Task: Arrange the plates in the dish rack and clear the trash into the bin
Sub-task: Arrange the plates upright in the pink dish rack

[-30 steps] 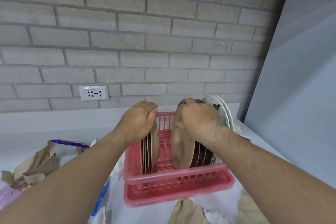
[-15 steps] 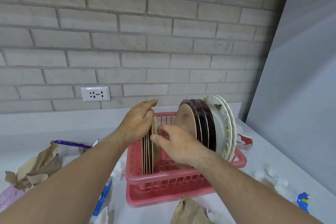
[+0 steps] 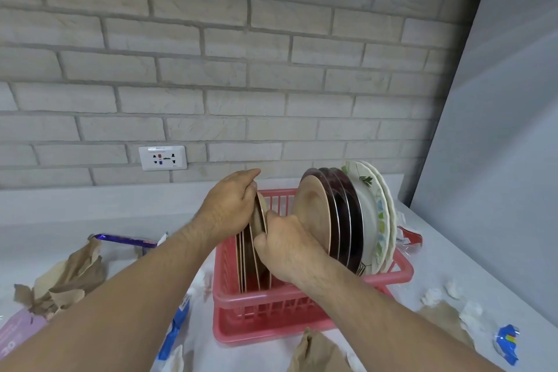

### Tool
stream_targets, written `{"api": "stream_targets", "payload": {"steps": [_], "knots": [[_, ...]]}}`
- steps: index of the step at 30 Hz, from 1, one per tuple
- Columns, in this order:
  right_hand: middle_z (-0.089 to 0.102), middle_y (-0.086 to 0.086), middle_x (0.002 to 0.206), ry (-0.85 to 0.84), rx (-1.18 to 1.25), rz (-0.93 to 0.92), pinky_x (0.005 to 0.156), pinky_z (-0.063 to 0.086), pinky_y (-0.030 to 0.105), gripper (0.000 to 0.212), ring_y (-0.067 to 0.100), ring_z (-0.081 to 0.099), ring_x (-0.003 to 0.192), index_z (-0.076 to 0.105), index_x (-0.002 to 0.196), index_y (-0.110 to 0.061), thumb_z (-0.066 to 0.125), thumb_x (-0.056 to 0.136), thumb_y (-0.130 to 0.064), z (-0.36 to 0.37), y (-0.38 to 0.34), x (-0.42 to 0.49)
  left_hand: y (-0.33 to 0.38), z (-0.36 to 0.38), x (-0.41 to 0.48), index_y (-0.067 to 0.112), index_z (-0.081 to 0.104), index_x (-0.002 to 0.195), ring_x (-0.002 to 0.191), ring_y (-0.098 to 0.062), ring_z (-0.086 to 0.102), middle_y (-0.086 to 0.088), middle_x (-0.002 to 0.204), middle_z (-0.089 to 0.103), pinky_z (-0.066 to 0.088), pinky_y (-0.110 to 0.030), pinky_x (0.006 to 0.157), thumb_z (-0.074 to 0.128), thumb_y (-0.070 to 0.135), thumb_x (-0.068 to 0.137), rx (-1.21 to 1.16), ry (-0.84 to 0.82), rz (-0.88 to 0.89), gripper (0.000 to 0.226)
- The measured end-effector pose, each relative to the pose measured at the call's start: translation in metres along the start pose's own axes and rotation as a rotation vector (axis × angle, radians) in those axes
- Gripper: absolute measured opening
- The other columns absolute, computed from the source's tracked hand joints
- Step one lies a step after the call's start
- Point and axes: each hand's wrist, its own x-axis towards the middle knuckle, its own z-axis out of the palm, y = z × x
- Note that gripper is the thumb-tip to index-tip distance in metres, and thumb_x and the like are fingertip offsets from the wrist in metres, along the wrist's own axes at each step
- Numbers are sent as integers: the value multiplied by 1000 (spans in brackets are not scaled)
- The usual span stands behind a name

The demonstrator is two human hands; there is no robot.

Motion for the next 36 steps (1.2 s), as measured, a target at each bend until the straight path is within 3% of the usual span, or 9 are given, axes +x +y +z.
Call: {"api": "stream_targets", "payload": {"steps": [4, 9, 14, 19, 23, 25, 27, 30, 36], "knots": [[59, 7, 88, 34, -37, 9, 47, 41, 25, 36, 22, 57, 73, 49, 129, -10, 39, 96, -18, -4, -3, -4, -6, -3, 0, 22, 38, 146, 138, -13, 33, 1, 150, 41, 22, -20, 110, 32, 14, 99, 22, -1, -1, 48], [52, 10, 87, 56, -157, 3, 69, 41, 33, 17, 34, 62, 95, 53, 95, -8, 41, 99, -20, -31, -6, -7, -8, -6, 1, 18, 39, 145, 142, -9, 25, 5, 156, 29, 13, -13, 108, 32, 14, 99, 31, 18, 11, 47], [57, 5, 82, 224, -218, 142, 53, 39, 24, 15, 19, 53, 64, 54, 95, -7, 45, 97, -19, -74, -1, 0, -8, -5, 2, 4, 42, 142, 143, -8, 23, 6, 160, 17, 14, -12, 108, 32, 17, 101, 46, -13, 4, 44], [67, 10, 89, 158, -321, 196, 56, 48, 29, 16, 20, 62, 70, 57, 94, -3, 49, 98, -16, -78, 2, 7, -4, -3, 3, 5, 40, 144, 142, -10, 26, 5, 157, 25, 13, -14, 109, 31, 23, 103, 68, -37, -2, 45], [63, 8, 104, 102, -215, 247, 66, 47, 29, 20, 22, 61, 86, 58, 114, -5, 55, 95, -11, -64, 3, 8, -3, -3, 2, 7, 38, 145, 143, -12, 24, 0, 156, 29, 11, -17, 111, 31, 25, 104, 78, -56, -6, 46], [57, 8, 102, 87, -181, 240, 56, 40, 25, 14, 22, 58, 80, 55, 110, -7, 53, 96, -9, -57, 3, 3, -4, -4, 3, 7, 38, 146, 144, -11, 23, 0, 156, 30, 10, -17, 112, 31, 26, 104, 79, -61, -12, 46], [58, 12, 97, 75, -203, 190, 60, 40, 27, 4, 27, 62, 85, 53, 96, -9, 50, 97, -12, -51, 3, -1, -5, -4, 3, 8, 38, 146, 144, -11, 23, 0, 156, 30, 11, -20, 114, 31, 27, 104, 84, -64, -16, 47], [63, 12, 103, 2, -164, 253, 68, 50, 32, 18, 27, 65, 93, 55, 111, -2, 52, 97, -13, -45, -1, -4, -5, -5, 3, 9, 38, 146, 144, -11, 23, 0, 155, 31, 11, -20, 115, 31, 27, 104, 91, -67, -18, 46], [60, 16, 111, -32, -154, 297, 75, 58, 40, 58, 30, 65, 93, 29, 140, -5, 54, 88, -1, -44, 2, -5, -5, -5, 3, 9, 38, 146, 144, -11, 23, 0, 155, 31, 10, -19, 114, 30, 26, 104, 87, -65, -22, 46]]}}
